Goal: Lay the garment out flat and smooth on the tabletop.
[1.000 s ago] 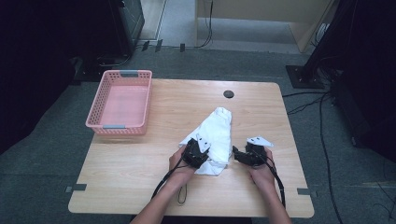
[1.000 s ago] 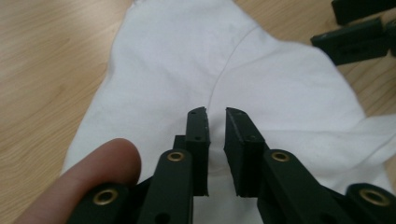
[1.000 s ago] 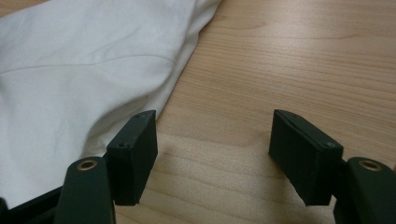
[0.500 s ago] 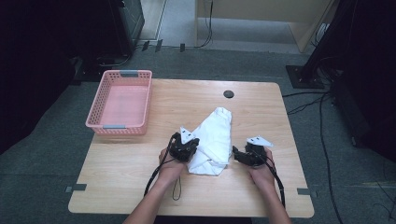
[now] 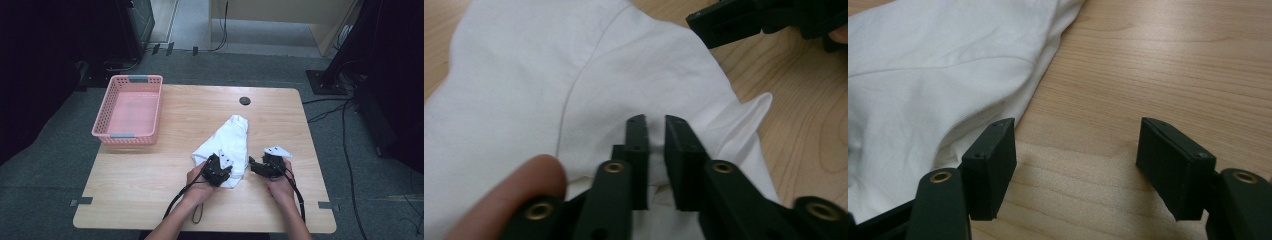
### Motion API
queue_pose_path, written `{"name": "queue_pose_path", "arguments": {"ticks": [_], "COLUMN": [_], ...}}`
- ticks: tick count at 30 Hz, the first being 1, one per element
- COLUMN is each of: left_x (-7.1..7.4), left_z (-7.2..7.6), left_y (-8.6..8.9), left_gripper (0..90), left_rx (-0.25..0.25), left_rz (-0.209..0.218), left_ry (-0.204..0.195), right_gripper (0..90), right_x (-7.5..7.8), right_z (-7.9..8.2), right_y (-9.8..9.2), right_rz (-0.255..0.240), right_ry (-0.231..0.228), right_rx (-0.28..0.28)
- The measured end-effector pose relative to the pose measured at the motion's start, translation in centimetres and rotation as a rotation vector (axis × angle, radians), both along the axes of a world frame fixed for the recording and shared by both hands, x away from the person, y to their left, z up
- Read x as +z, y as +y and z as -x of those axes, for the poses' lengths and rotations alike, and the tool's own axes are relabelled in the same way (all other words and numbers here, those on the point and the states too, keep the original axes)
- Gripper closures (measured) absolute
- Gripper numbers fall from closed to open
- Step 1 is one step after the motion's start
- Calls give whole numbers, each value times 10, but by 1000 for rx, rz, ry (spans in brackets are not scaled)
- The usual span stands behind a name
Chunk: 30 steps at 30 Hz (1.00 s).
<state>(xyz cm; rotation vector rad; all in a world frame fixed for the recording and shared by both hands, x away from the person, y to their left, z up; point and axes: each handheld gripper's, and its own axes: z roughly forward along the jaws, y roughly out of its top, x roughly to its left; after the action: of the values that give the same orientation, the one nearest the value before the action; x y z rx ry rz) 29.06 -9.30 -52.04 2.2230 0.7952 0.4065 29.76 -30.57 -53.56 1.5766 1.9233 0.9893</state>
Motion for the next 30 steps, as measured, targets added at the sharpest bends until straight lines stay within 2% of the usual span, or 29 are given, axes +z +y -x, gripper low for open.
{"name": "queue_pose_path", "arguments": {"ticks": [2, 4, 8, 10, 11, 12, 14, 16, 17, 19, 21, 24, 27, 30], "left_x": [1, 4, 11, 15, 17, 17, 16, 12, 10, 5, 0, -2, 2, 9], "left_z": [-1, -2, -5, -1, 3, 7, 15, 21, 22, 21, 20, 18, 16, 9], "left_y": [1, 4, 14, 13, 10, 5, -5, -15, -19, -23, -25, -24, -19, -7], "left_gripper": [900, 900, 900, 900, 846, 750, 645, 570, 570, 574, 619, 761, 881, 897], "left_rx": [-4, -6, 27, -15, -42, -73, -139, -135, -127, -114, -102, -94, -96, -72], "left_rz": [7, 34, 102, 138, 142, 141, 124, 66, 48, 35, 2, -4, 38, 142], "left_ry": [4, 18, 24, 27, 30, 30, 32, -7, -11, -6, -19, -34, -22, 32], "right_gripper": [326, 326, 326, 326, 326, 326, 326, 326, 326, 326, 326, 325, 325, 325], "right_x": [0, 0, 0, 0, 0, 0, 0, 0, 0, 0, 0, 0, 0, 0], "right_z": [0, 0, 0, 0, 0, 0, 0, 0, 0, 0, 0, 0, 0, 0], "right_y": [0, 0, 0, 0, 0, 0, 0, 0, 0, 0, 0, 0, -1, -1], "right_rz": [0, -1, -1, 1, 1, 2, 1, 2, 2, 1, -1, -6, -6, -6], "right_ry": [0, 0, 0, 0, 0, -1, -1, -1, -1, 0, 0, 1, 1, 1], "right_rx": [0, 0, 1, 0, 0, 1, 0, 0, 0, -1, -2, -3, -2, -2]}}
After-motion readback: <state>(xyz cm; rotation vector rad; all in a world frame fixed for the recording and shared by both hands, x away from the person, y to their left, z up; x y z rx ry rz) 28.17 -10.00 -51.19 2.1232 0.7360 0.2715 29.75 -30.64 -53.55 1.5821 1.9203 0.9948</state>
